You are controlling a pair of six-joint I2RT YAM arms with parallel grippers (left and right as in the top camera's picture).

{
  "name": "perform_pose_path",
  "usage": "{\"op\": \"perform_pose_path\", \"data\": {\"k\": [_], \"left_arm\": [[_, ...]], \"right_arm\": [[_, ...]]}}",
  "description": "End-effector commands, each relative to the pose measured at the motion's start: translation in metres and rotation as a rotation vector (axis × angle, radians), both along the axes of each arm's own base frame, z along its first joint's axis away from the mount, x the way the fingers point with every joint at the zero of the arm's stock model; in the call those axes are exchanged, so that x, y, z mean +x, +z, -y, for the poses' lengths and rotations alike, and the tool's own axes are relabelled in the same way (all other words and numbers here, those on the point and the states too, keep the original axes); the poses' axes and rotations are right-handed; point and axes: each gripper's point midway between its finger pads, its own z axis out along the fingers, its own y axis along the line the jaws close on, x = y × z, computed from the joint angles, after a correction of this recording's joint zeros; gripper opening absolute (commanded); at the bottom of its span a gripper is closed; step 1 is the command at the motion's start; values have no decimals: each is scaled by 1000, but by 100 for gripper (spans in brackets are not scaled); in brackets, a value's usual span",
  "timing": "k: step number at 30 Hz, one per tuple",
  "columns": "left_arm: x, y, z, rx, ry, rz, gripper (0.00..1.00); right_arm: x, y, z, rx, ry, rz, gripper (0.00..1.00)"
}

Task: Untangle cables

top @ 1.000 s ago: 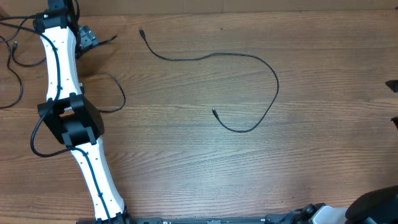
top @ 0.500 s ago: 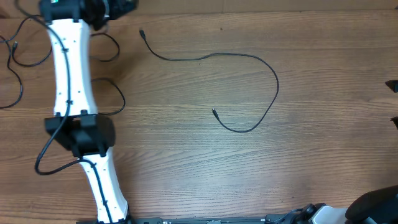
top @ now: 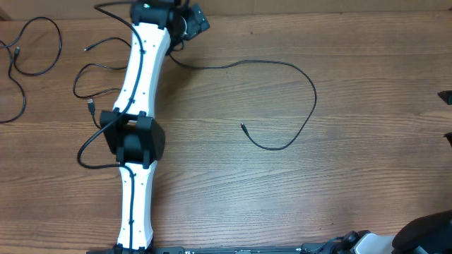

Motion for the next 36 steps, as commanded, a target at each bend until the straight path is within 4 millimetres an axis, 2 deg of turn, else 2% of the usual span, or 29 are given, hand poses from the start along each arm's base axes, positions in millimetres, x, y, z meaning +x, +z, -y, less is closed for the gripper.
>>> {"op": "perform_pose_path", "data": {"k": [1,2,3,7,10,14,18,21,28,32,34,36], "left_arm": [[3,-40,-14,-13,175,-77,100],[3,-49,-14,-19,194,-94,100],[4,-66,-16,-35,239,-123,100],[7,-96,-12,-62,259,-160,99],[6,-109,-10,-60,257,-177,84],[5,-127,-11,-45,259,-200,76],[3,-144,-17,6,243,-214,57],[-1,-160,-18,30,217,-242,55],[-16,-174,-17,90,112,-303,24],[-25,-176,-8,166,-76,-315,19],[-36,-178,-4,206,-156,-347,6],[-44,-179,2,221,-202,-374,4]], "right_arm": [[1,13,3,-32,-4,26,100],[1,13,3,-32,-5,26,100],[1,13,3,-32,-4,26,100],[1,13,3,-32,-4,26,100],[1,13,3,-32,-4,26,100],[1,13,3,-32,-4,26,100],[1,13,3,-32,-4,26,100],[1,13,3,-32,-4,26,100],[1,13,3,-32,-4,26,100],[1,13,3,-32,-4,26,100],[1,13,3,-32,-4,26,100],[1,13,3,-32,-4,26,100]]}}
